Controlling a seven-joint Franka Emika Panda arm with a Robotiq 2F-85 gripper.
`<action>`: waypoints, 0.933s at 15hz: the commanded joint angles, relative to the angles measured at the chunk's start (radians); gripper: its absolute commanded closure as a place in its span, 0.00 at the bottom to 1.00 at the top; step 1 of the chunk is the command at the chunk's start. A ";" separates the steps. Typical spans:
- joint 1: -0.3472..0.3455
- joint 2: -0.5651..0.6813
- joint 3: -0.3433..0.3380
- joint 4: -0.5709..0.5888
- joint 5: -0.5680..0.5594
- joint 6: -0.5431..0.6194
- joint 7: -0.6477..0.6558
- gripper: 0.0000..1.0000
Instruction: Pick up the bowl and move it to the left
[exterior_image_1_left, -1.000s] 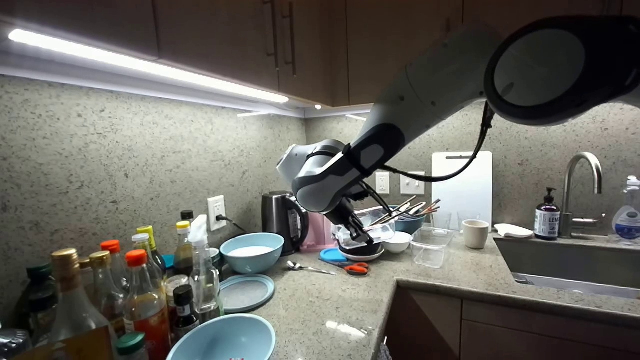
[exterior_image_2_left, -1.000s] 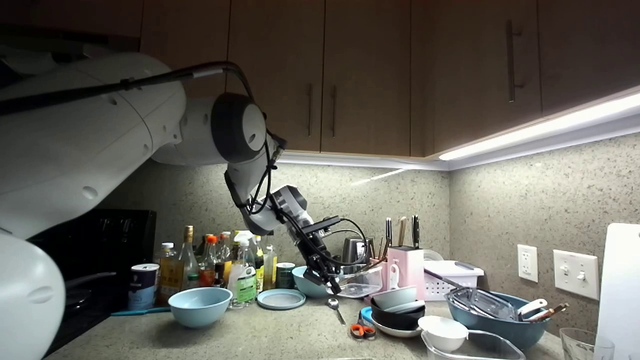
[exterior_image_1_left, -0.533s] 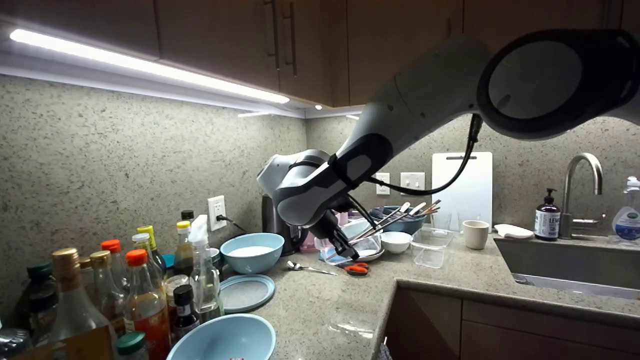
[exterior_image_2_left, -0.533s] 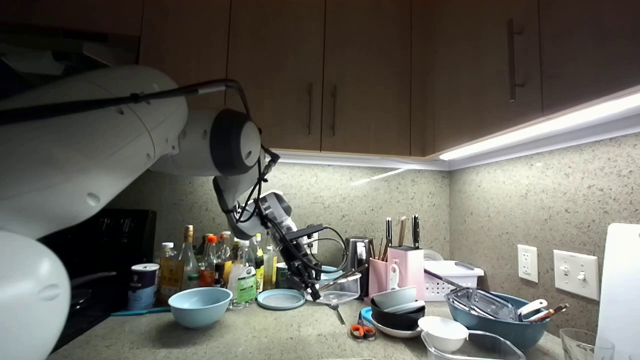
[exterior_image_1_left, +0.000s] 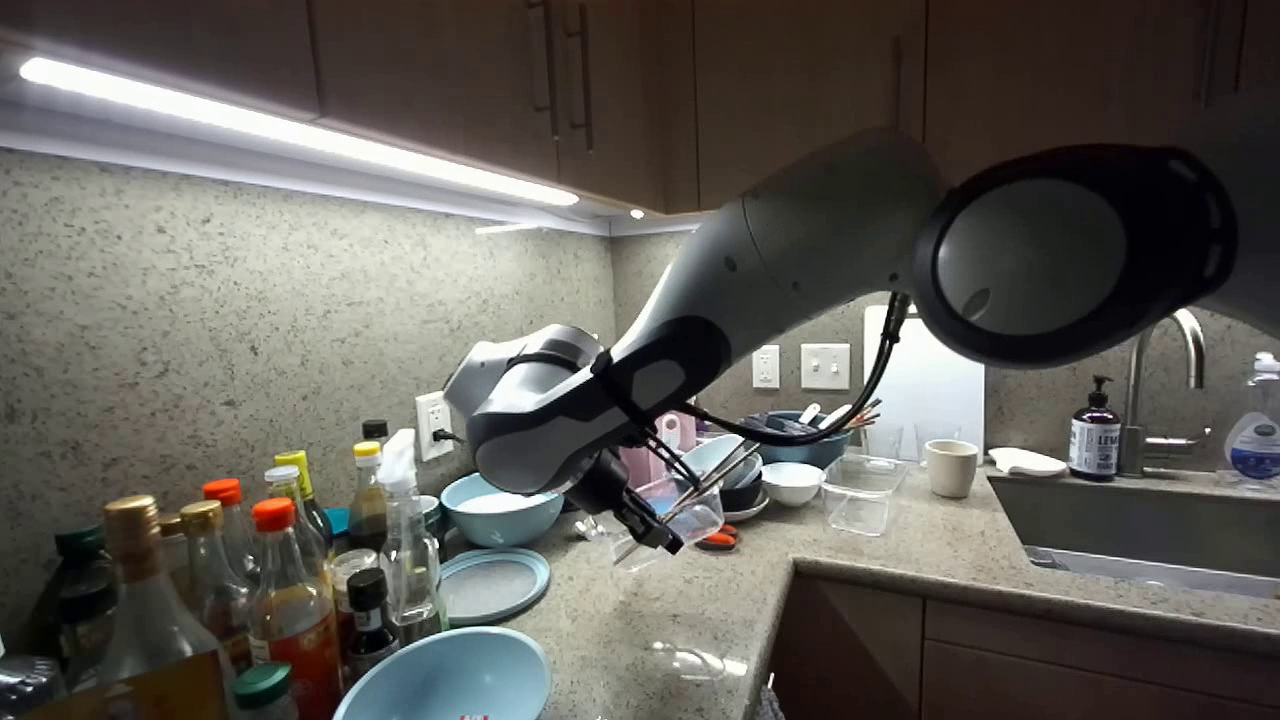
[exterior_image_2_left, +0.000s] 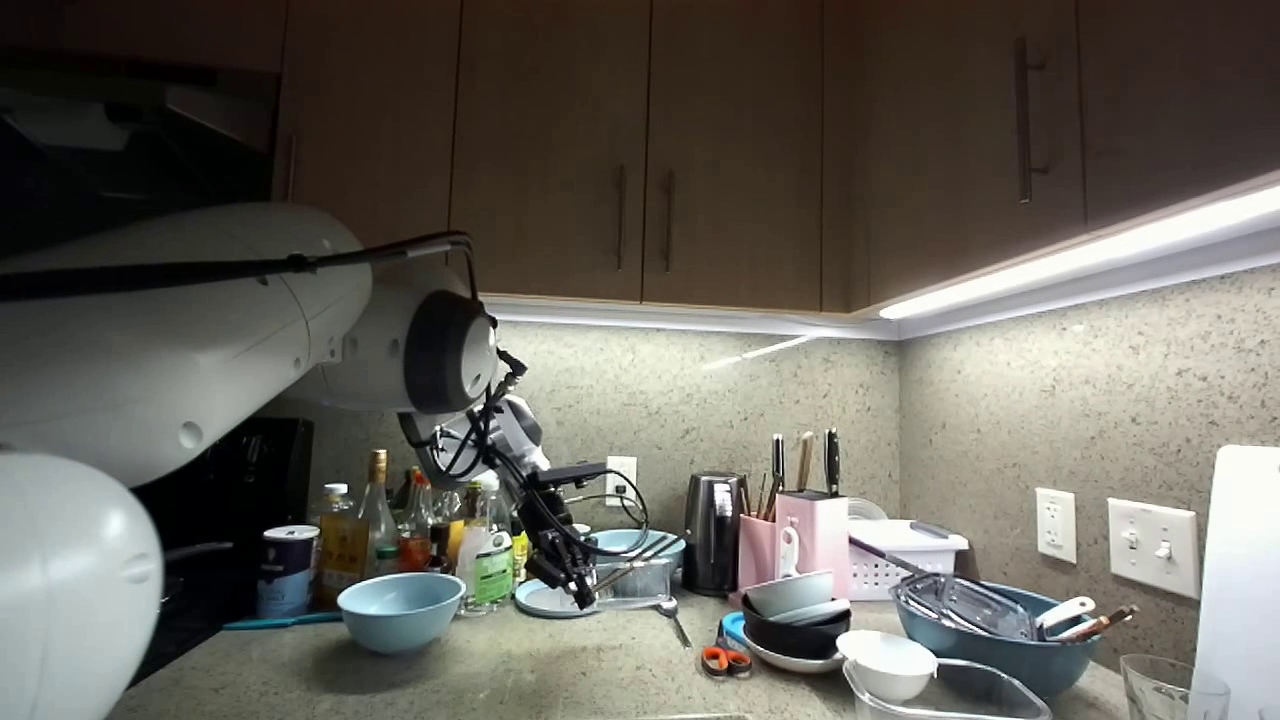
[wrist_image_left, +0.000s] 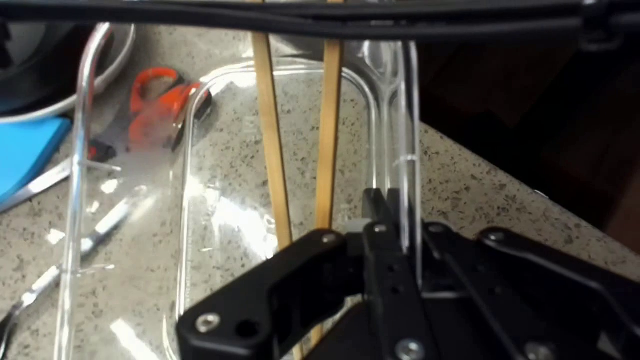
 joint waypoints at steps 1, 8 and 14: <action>-0.019 0.108 0.010 0.137 0.010 0.031 -0.210 0.96; -0.021 0.233 -0.037 0.296 0.037 0.070 -0.417 0.96; -0.029 0.257 -0.027 0.361 0.020 0.020 -0.436 0.49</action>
